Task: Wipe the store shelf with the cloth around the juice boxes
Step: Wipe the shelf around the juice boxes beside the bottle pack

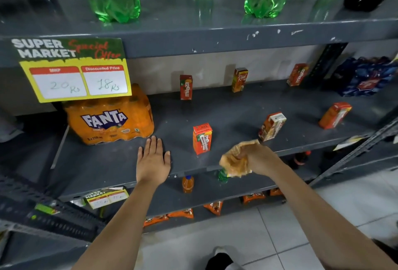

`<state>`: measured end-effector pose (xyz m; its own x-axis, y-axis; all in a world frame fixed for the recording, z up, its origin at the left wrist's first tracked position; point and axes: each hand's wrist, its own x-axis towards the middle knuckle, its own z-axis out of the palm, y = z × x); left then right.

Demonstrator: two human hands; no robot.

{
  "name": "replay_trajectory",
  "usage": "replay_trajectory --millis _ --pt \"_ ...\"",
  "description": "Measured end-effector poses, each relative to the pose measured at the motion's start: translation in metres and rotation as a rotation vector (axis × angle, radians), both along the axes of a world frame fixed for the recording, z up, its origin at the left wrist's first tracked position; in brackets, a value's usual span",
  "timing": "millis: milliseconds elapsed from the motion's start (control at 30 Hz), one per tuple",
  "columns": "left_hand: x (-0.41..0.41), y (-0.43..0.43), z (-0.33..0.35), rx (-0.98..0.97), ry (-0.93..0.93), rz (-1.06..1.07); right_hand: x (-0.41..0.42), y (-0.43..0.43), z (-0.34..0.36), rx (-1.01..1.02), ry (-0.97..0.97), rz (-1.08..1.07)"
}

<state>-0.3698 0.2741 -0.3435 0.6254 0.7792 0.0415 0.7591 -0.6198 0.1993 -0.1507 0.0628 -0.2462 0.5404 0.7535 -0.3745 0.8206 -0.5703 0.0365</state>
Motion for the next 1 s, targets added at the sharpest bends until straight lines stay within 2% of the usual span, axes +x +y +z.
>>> replay_trajectory --millis 133,233,300,367,467,667,800,900,933,1000 --pt "0.001 -0.001 0.002 0.004 -0.003 -0.008 0.022 -0.001 0.035 0.004 0.103 -0.070" --pt "0.000 -0.001 0.004 0.003 0.001 -0.009 0.051 0.032 0.055 0.220 0.124 -0.141" --pt "0.000 -0.001 0.004 0.002 0.002 -0.009 0.067 0.061 0.055 0.280 0.079 -0.095" --pt "0.000 -0.001 0.003 0.004 0.000 -0.009 0.072 0.084 0.048 0.261 0.003 -0.051" --pt "0.000 0.000 0.002 -0.002 -0.011 -0.002 0.065 0.096 0.019 0.164 -0.010 -0.036" --pt "0.001 0.000 0.000 0.004 -0.019 0.009 0.036 0.037 -0.017 0.138 -0.005 -0.019" --pt "0.002 0.000 -0.001 0.007 -0.023 0.014 0.009 -0.023 -0.003 0.042 0.063 0.038" --pt "0.002 -0.001 0.000 0.000 -0.030 0.021 0.029 -0.014 0.032 -0.021 0.212 -0.022" --pt "0.002 -0.001 0.000 0.000 -0.027 0.021 0.039 -0.001 0.041 0.021 0.226 -0.060" --pt "0.003 0.000 0.000 0.002 -0.025 0.023 0.061 0.032 0.050 0.162 0.117 -0.100"
